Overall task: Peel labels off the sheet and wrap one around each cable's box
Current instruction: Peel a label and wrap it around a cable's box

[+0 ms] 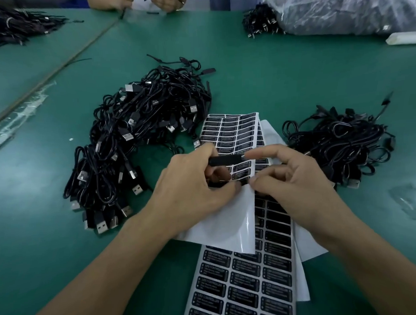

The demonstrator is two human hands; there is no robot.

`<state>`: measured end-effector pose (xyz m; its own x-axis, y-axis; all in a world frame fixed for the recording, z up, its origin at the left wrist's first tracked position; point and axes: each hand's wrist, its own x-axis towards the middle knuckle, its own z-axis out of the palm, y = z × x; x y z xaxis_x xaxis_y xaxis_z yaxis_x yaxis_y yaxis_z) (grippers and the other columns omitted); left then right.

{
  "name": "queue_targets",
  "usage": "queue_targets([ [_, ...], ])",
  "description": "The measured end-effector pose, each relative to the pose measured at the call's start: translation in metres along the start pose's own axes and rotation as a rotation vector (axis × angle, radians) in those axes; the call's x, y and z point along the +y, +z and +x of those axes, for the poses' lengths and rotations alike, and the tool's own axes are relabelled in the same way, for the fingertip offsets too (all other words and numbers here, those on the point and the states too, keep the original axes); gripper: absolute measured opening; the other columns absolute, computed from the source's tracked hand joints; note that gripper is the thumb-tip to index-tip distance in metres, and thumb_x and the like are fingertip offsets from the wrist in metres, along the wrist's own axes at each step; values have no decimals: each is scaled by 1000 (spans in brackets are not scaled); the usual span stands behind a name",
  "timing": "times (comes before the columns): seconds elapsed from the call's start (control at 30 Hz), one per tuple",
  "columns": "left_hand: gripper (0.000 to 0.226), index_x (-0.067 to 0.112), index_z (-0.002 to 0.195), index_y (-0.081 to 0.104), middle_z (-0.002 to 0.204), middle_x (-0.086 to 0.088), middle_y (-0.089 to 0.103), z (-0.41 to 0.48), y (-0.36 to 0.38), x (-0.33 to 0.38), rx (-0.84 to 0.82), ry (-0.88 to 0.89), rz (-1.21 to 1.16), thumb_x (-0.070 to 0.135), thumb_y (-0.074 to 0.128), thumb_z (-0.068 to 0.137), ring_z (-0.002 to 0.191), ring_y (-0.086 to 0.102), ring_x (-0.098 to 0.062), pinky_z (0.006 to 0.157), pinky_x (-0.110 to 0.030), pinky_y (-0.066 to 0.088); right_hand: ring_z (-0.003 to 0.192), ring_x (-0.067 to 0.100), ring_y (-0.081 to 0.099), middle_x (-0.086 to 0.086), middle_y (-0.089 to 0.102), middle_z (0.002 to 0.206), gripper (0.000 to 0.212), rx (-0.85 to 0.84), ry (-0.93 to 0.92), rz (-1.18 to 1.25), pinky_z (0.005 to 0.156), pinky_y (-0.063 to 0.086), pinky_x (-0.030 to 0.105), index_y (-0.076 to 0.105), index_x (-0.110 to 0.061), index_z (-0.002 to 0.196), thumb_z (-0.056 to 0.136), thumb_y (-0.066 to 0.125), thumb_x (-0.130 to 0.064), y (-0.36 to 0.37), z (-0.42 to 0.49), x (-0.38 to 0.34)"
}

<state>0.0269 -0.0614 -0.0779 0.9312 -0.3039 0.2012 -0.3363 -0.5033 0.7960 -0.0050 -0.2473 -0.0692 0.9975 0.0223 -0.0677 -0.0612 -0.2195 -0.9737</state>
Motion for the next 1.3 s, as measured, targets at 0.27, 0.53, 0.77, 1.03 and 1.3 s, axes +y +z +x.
queue_targets([
  [0.27,23,24,75,53,77,25,71,-4,5,8,46,45,-33,38,72,73,64,63,3,59,-27,52,57,-2,59,-3,72,71,36,1,32,90,55,44,12,59,-29,113,90,67,-2,-5,2,2],
  [0.53,29,20,78,56,79,19,74,-4,8,8,76,42,-108,35,80,74,65,67,1,56,-28,55,79,20,68,0,76,79,34,1,11,31,90,53,49,50,-27,108,91,67,-3,0,3,0],
  [0.77,32,18,79,51,76,18,75,-1,10,4,21,23,-126,20,84,79,69,71,-4,60,-32,58,75,30,66,0,76,78,30,21,10,11,74,53,45,48,-25,101,92,67,-4,3,3,1],
  [1.03,37,34,68,44,69,17,73,2,11,4,59,-9,-174,18,76,79,56,54,7,52,-13,41,67,20,55,-4,71,70,27,34,-4,9,63,46,33,49,-23,100,91,66,-4,3,5,2],
  [1.3,36,11,68,41,69,12,74,3,9,5,157,-35,-185,8,75,81,58,59,-1,56,-20,49,42,1,40,-14,54,52,24,135,-60,-141,42,33,11,54,-26,96,86,57,-4,4,2,5],
])
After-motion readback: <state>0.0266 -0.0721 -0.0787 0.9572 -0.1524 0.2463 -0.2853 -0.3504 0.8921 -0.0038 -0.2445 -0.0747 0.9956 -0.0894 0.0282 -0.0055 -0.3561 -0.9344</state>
